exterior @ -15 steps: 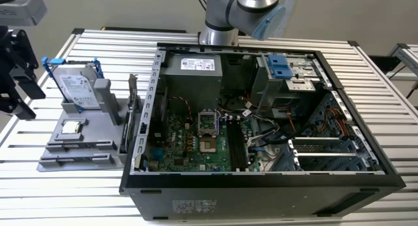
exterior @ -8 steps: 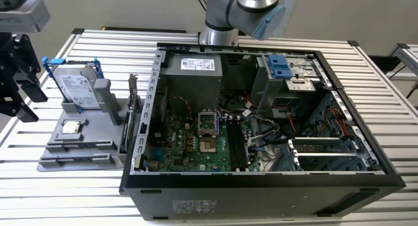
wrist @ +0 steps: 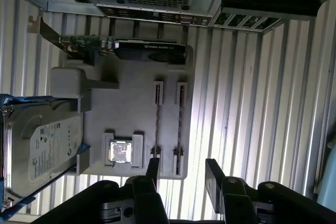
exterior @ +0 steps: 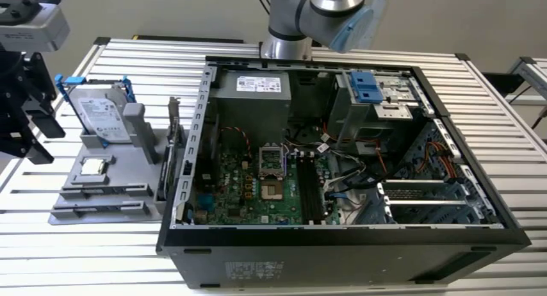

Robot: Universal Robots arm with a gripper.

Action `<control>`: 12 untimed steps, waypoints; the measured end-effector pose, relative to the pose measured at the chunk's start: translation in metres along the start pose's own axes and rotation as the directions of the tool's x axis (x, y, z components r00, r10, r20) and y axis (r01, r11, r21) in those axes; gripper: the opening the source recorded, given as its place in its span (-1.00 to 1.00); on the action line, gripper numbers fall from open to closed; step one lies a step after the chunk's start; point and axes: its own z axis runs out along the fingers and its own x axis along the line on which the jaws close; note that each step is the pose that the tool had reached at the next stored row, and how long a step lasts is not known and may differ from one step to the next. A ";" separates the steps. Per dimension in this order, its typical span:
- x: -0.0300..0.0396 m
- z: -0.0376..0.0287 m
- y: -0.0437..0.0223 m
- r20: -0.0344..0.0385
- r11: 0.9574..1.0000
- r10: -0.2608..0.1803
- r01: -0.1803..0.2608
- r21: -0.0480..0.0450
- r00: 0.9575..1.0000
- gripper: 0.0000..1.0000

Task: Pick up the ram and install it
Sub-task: 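Pick up the ram and move it above insertion slot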

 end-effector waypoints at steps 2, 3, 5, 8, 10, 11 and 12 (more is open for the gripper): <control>0.0000 0.0019 0.0000 0.000 1.000 0.000 0.000 0.000 1.000 1.00; 0.0000 0.0029 0.0000 0.000 1.000 0.000 0.000 0.000 1.000 1.00; -0.0001 0.0048 -0.0001 0.000 1.000 0.000 0.000 0.000 1.000 1.00; 0.0000 0.0076 -0.0003 0.000 1.000 0.000 0.000 0.000 1.000 1.00; 0.0000 0.0094 -0.0003 0.000 1.000 0.000 0.000 0.000 1.000 1.00; 0.0000 0.0104 -0.0003 0.000 1.000 0.000 0.000 0.000 1.000 1.00; 0.0000 0.0113 -0.0003 0.000 1.000 0.000 0.000 0.000 1.000 1.00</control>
